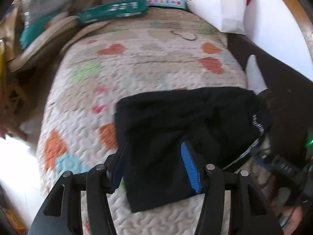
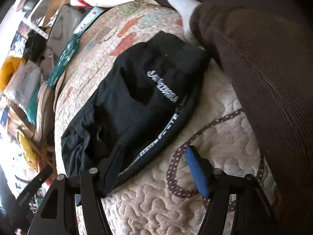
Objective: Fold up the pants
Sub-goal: 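Release the folded pants with both grippers and withdraw, then grasp the black pants bundle end with the right gripper while the left gripper grasps beside it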
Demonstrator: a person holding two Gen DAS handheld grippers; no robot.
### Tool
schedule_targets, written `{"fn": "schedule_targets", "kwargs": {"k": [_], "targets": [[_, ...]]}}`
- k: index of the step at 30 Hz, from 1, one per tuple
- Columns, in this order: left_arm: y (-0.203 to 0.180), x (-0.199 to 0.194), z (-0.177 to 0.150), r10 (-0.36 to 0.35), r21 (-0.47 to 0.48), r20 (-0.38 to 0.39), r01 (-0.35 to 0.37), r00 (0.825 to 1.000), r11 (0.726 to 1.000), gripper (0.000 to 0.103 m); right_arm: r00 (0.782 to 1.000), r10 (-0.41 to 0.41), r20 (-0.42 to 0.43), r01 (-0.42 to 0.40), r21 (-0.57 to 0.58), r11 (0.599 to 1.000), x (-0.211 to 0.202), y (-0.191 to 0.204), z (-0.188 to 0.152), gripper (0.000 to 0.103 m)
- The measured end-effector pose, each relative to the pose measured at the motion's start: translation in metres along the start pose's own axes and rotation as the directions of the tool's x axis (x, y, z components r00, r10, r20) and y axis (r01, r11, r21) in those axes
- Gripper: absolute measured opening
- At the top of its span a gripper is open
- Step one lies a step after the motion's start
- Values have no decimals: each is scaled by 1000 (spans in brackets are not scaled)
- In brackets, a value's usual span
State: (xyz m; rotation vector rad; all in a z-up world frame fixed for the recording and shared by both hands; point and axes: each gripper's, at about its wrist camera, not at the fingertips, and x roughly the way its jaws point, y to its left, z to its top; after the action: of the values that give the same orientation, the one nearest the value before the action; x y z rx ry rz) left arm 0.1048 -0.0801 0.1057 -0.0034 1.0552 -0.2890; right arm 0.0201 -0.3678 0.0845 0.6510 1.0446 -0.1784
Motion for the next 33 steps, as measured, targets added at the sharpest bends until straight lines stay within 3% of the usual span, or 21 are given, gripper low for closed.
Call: {"fn": "schedule_targets", "kwargs": {"k": [4, 10, 16, 22, 26, 30, 33], "targets": [[-28, 17, 34, -72, 100, -38, 76, 997, 992, 57, 999, -11, 36, 9, 55, 998, -1, -11, 7, 71], [-93, 53, 79, -140, 279, -70, 154, 988, 948, 57, 993, 21, 117, -42, 181, 983, -4, -29, 17, 71], [-152, 108, 117, -228, 301, -170, 271, 959, 915, 57, 986, 14, 168, -45, 182, 982, 0, -26, 25, 78], [-194, 157, 125, -295, 318, -285, 380, 912, 868, 57, 982, -15, 187, -15, 157, 988, 10, -11, 29, 91], [-212, 173, 128, -320, 342, -321, 425, 891, 838, 59, 979, -81, 187, 57, 131, 990, 18, 0, 36, 93], [-227, 186, 123, -300, 390, -369, 439, 880, 810, 60, 976, -84, 198, 57, 138, 989, 21, 2, 41, 93], [-235, 189, 121, -281, 422, -374, 432, 884, 797, 60, 978, -55, 199, 31, 119, 992, 22, 0, 44, 92]]}}
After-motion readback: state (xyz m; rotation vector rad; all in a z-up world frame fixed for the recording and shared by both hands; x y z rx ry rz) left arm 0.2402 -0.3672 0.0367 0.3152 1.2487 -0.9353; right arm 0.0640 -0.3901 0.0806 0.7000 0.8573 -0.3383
